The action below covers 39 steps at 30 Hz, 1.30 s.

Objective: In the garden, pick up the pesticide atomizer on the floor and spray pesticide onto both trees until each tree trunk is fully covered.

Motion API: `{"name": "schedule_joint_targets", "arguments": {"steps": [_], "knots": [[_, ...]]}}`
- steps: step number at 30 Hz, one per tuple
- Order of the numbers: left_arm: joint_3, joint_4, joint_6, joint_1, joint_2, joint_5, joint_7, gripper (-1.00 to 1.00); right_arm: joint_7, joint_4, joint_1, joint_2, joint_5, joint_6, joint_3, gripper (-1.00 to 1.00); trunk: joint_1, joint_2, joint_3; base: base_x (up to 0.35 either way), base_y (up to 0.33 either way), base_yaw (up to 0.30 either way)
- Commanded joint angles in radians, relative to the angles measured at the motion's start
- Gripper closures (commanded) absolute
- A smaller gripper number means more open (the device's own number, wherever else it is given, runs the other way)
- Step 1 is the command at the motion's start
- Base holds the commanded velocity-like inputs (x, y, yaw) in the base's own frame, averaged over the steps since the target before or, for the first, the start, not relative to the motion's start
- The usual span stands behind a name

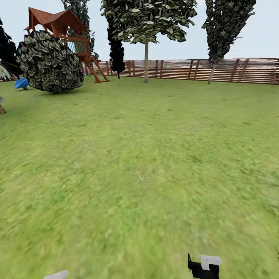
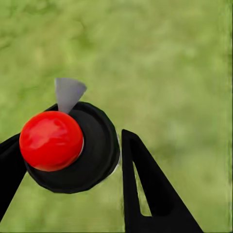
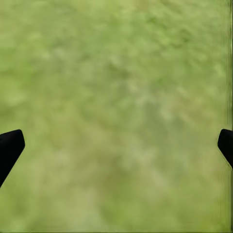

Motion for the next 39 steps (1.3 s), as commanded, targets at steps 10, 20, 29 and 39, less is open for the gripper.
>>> {"name": "schedule_joint_targets", "arguments": {"steps": [10,20,29,39], "knots": [[-0.01,0.001,-0.002,0.0,-0.001,-0.002,0.006,1.0,-0.006,0.002,-0.001,0.002,0.011,-0.002,-0.004,-1.0,0.0,0.0,-0.001,0.34,0.0,-0.256],[-0.01,0.003,-0.002,0.0,0.001,0.008,0.007,1.0,-0.003,0.002,-0.001,-0.002,0.015,-0.002,-0.003,-1.0,0.0,0.0,-0.001,0.34,0.0,-0.012],[-0.009,0.003,-0.002,0.0,0.001,0.01,0.007,1.0,-0.003,0.003,-0.001,-0.002,0.015,-0.002,-0.003,-1.0,0.0,0.0,-0.001,0.34,0.0,0.0],[-0.009,0.003,-0.003,0.0,0.001,0.011,0.007,1.0,-0.007,0.004,0.001,0.0,0.015,-0.002,-0.003,-1.0,0.0,0.0,-0.001,0.34,0.0,0.0]]}}
